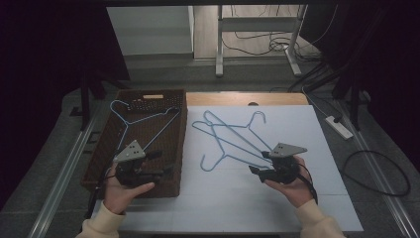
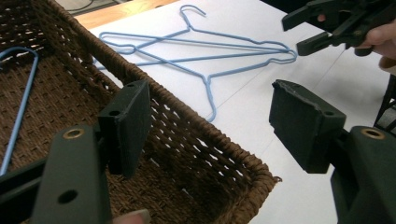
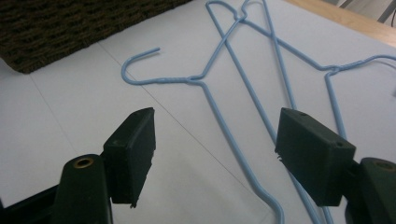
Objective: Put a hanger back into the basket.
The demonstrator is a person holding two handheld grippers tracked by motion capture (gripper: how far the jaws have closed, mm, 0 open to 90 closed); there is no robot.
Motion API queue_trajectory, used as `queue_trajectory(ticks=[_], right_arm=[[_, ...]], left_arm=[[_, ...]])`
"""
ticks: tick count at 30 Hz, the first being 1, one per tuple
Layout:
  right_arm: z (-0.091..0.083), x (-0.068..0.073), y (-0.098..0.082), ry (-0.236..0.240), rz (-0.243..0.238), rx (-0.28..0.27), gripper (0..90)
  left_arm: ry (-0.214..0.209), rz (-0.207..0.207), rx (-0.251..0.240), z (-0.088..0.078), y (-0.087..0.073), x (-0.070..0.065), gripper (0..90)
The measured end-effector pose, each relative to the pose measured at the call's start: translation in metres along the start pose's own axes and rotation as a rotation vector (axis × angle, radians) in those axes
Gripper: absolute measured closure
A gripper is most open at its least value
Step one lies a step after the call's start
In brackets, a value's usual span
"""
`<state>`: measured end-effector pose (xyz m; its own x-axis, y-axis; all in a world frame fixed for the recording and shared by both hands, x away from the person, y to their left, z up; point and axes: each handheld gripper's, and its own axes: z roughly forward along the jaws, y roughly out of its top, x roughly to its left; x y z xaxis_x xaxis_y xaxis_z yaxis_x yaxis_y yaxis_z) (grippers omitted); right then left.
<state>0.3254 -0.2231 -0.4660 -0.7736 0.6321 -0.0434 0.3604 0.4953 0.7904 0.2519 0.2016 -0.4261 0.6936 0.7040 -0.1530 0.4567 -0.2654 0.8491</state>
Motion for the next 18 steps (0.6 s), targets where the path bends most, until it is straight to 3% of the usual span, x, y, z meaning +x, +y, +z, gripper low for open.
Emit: queue_trajectory(ticks=[9, 18], right_arm=[[0.026, -0.004, 0.013, 0.023, -0.023, 0.113, 32.8], [0.048, -0.004, 0.03, 0.038, -0.039, 0.156, 37.6]], left_arm=[[0.009, 0.001, 0.003, -0.001, -0.001, -0.001, 30.3], [0.005, -0.018, -0.003, -0.002, -0.004, 0.001, 30.5]])
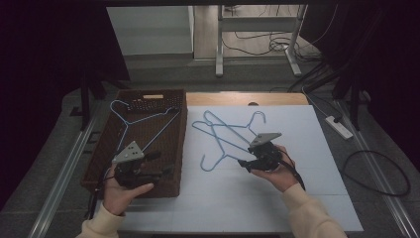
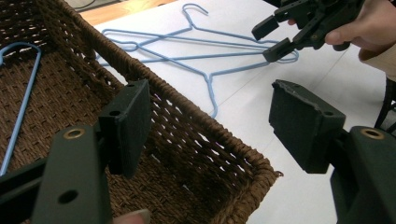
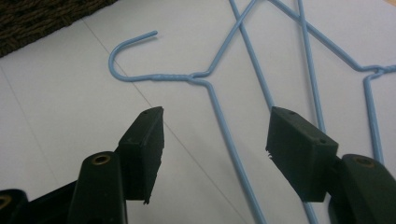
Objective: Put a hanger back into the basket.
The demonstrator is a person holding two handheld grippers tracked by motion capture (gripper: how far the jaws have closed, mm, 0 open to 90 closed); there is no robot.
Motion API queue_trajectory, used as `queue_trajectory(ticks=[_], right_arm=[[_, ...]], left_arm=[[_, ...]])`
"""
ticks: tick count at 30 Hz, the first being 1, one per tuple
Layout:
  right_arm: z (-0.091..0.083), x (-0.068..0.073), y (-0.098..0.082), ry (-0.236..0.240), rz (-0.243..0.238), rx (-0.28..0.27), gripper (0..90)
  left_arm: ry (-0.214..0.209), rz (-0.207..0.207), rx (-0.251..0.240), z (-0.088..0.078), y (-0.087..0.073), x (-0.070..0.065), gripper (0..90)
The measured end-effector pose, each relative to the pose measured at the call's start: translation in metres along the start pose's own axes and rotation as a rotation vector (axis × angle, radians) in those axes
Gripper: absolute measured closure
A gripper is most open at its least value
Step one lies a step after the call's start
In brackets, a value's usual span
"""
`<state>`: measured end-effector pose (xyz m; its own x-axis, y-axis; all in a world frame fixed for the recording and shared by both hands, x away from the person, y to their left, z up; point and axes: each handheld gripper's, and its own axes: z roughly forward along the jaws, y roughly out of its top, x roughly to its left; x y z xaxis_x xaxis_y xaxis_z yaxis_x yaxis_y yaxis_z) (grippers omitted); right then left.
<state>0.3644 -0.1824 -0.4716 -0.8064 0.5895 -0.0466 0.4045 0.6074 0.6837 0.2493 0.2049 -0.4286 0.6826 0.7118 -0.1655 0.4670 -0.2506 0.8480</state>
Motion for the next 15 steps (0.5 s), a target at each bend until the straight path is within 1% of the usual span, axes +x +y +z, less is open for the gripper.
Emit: queue_trajectory(ticks=[1, 3, 5, 7, 9, 12, 13, 15], right_arm=[[0.002, 0.0, 0.002, 0.001, 0.003, 0.003, 37.7], [0.007, -0.002, 0.005, 0.005, 0.001, 0.012, 37.7], [0.012, -0.003, 0.008, 0.014, 0.006, 0.017, 38.1], [0.015, -0.004, 0.011, 0.025, 0.0, 0.022, 38.6], [0.019, -0.005, 0.012, 0.038, 0.005, 0.032, 39.6], [0.022, -0.007, 0.011, 0.047, 0.01, 0.046, 40.4], [0.026, -0.012, 0.011, 0.051, 0.011, 0.079, 41.7], [0.028, -0.014, 0.01, 0.049, 0.014, 0.089, 42.3]], left_arm=[[-0.02, -0.017, -0.004, 0.001, -0.001, 0.001, 30.6], [-0.033, -0.028, -0.004, 0.003, -0.001, 0.001, 30.6], [-0.023, -0.018, 0.0, 0.003, -0.001, -0.001, 30.7], [-0.017, -0.01, 0.004, 0.004, 0.0, -0.002, 30.7], [0.0, 0.005, 0.014, 0.005, -0.001, -0.004, 30.7], [-0.003, 0.0, 0.013, 0.005, -0.002, -0.004, 30.7], [-0.003, -0.001, 0.012, 0.005, -0.002, -0.004, 30.8], [-0.003, -0.002, 0.011, 0.005, -0.002, -0.004, 30.8]])
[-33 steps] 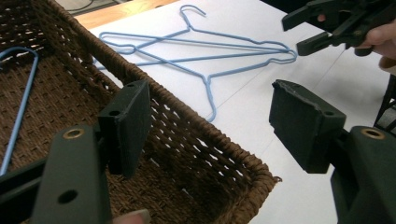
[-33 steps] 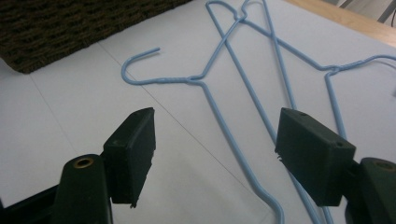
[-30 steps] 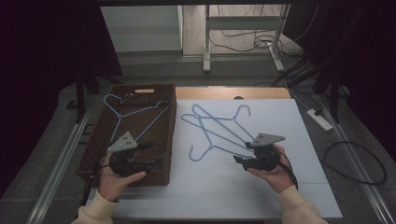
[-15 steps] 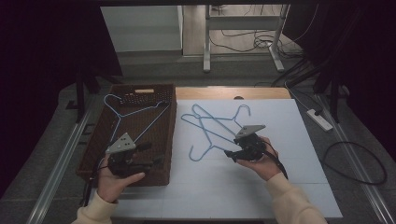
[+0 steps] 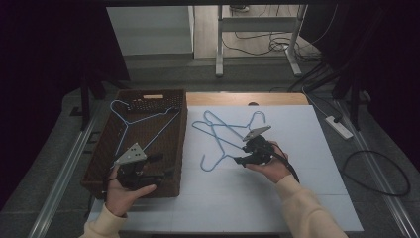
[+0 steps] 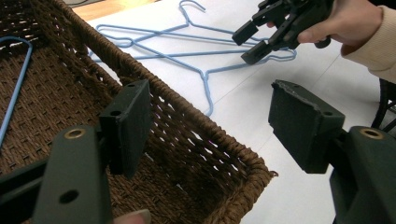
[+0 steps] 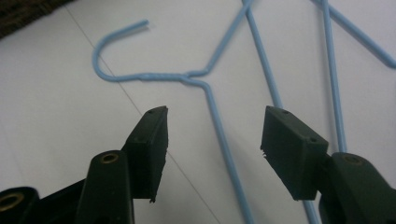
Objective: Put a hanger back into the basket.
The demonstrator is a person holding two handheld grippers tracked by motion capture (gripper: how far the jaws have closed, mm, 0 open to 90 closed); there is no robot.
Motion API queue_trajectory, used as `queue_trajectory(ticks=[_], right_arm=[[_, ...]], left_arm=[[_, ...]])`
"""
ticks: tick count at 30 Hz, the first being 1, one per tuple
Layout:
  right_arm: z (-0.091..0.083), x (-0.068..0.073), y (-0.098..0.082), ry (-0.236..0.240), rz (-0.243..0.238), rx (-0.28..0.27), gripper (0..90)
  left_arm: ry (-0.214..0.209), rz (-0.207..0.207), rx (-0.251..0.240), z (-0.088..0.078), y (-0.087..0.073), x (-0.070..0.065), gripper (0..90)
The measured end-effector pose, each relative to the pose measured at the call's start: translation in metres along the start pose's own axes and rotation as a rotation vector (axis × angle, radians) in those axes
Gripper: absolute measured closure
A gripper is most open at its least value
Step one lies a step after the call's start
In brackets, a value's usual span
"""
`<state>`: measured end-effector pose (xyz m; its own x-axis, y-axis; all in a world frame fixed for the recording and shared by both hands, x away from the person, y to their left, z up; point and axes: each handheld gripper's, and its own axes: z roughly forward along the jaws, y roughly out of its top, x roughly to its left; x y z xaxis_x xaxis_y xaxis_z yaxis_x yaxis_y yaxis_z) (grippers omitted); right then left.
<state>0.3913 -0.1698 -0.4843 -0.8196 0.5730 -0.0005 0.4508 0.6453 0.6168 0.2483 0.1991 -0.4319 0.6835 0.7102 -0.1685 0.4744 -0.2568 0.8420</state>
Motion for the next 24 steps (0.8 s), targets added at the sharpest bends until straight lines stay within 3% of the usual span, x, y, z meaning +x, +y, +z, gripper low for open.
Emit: queue_trajectory(ticks=[7, 15, 19, 24], right_arm=[[0.003, -0.015, -0.007, 0.016, 0.044, 0.065, 52.2], [0.005, -0.021, -0.013, 0.026, 0.032, 0.145, 54.9], [0.011, -0.026, -0.013, 0.031, -0.009, 0.23, 55.9], [0.013, -0.026, -0.009, 0.045, -0.061, 0.262, 58.8]], left_arm=[[-0.001, 0.0, 0.006, 0.002, -0.001, 0.0, 30.8], [-0.003, 0.001, 0.012, 0.003, -0.001, 0.0, 30.9], [-0.006, 0.005, 0.015, 0.004, -0.001, 0.0, 30.9], [-0.004, 0.003, 0.014, 0.003, -0.002, 0.0, 30.9]])
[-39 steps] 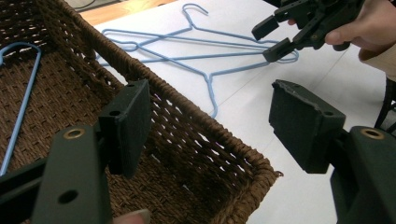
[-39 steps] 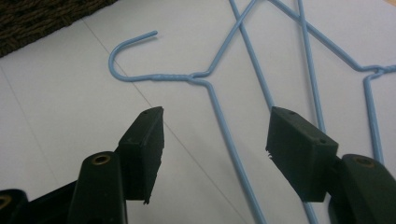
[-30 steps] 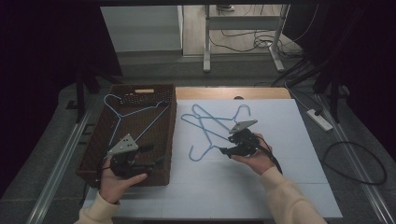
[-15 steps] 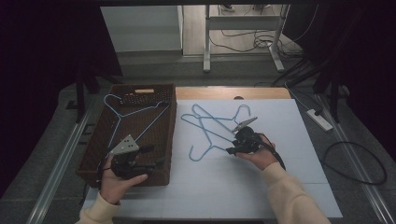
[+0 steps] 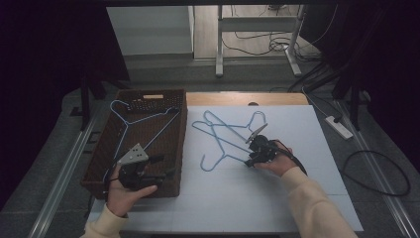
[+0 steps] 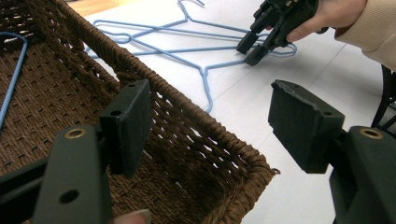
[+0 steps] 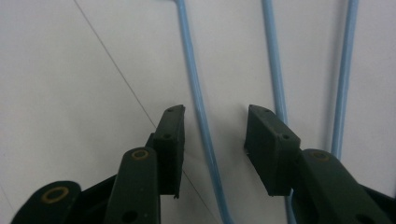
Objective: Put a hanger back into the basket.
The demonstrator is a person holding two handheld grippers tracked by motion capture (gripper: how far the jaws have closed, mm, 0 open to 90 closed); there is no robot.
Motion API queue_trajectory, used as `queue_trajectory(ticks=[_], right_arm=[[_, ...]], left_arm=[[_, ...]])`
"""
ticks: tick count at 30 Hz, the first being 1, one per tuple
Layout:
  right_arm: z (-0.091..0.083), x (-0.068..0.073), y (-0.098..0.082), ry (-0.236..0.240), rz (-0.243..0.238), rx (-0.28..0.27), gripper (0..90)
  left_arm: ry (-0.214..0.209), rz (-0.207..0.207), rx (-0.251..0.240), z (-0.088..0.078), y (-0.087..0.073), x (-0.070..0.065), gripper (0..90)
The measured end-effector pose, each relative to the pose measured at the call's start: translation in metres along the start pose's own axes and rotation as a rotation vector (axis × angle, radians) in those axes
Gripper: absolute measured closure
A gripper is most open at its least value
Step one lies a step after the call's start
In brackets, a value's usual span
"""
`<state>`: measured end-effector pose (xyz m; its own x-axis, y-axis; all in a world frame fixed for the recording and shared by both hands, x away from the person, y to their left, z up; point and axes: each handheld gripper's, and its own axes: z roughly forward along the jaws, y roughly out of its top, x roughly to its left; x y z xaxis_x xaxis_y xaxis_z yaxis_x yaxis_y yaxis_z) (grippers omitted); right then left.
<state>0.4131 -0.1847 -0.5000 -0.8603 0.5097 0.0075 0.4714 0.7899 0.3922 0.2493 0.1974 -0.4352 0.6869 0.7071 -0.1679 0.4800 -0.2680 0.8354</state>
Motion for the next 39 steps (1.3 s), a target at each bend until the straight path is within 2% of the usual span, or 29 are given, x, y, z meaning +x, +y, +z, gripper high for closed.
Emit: queue_trajectory(ticks=[1, 2, 3, 6, 10, 11, 14, 17, 18, 19, 20, 23, 29, 33, 35, 39], right_arm=[[0.0, 0.001, 0.001, -0.008, -0.022, 0.013, 59.5], [0.0, 0.004, 0.005, -0.017, -0.069, 0.045, 63.4], [0.0, 0.004, 0.005, -0.017, -0.069, 0.045, 63.4], [0.002, 0.01, 0.014, -0.018, -0.131, 0.103, 72.3], [0.004, 0.011, 0.024, 0.004, -0.138, 0.176, 80.8], [0.005, 0.012, 0.027, 0.018, -0.142, 0.199, 86.6], [0.006, 0.013, 0.029, 0.009, -0.14, 0.217, 86.8], [0.006, 0.016, 0.031, -0.008, -0.119, 0.237, 87.0], [0.006, 0.016, 0.031, 0.028, -0.079, 0.247, 87.1], [0.006, 0.016, 0.031, 0.028, -0.079, 0.247, 87.1], [0.006, 0.016, 0.031, 0.048, -0.06, 0.251, 87.2], [0.003, 0.018, 0.03, 0.108, -0.009, 0.229, 87.2], [-0.004, 0.023, 0.03, 0.182, 0.062, 0.16, 87.2], [-0.008, 0.03, 0.03, 0.216, 0.103, 0.135, 87.2], [-0.008, 0.031, 0.03, 0.218, 0.109, 0.132, 87.2], [-0.014, 0.036, 0.03, 0.241, 0.15, 0.112, 87.3]], left_arm=[[0.0, 0.0, 0.0, 0.0, 0.0, 0.0, 30.9], [0.0, 0.001, 0.0, 0.0, 0.0, 0.0, 31.0], [0.0, 0.001, 0.0, 0.0, 0.0, 0.0, 31.0], [-0.001, 0.004, -0.001, 0.0, 0.0, -0.001, 31.0], [0.0, 0.005, -0.001, 0.001, 0.0, -0.001, 31.0], [0.0, 0.005, -0.001, 0.001, 0.0, -0.001, 31.0], [0.0, 0.005, -0.002, 0.0, 0.0, -0.001, 31.0], [-0.001, 0.007, -0.001, 0.0, 0.0, -0.002, 31.0], [-0.002, 0.009, 0.0, 0.0, 0.0, -0.003, 31.0], [-0.002, 0.009, 0.0, 0.0, 0.0, -0.003, 31.0], [-0.001, 0.011, -0.002, 0.0, 0.001, -0.003, 31.0], [-0.005, 0.014, -0.008, -0.002, 0.002, -0.005, 31.0], [-0.023, 0.022, -0.007, -0.001, 0.003, -0.012, 31.0], [-0.046, 0.025, 0.0, 0.002, 0.005, -0.019, 31.2], [-0.055, 0.025, 0.008, 0.004, 0.006, -0.023, 31.2], [-0.073, 0.035, 0.023, 0.009, 0.006, -0.031, 31.2]])
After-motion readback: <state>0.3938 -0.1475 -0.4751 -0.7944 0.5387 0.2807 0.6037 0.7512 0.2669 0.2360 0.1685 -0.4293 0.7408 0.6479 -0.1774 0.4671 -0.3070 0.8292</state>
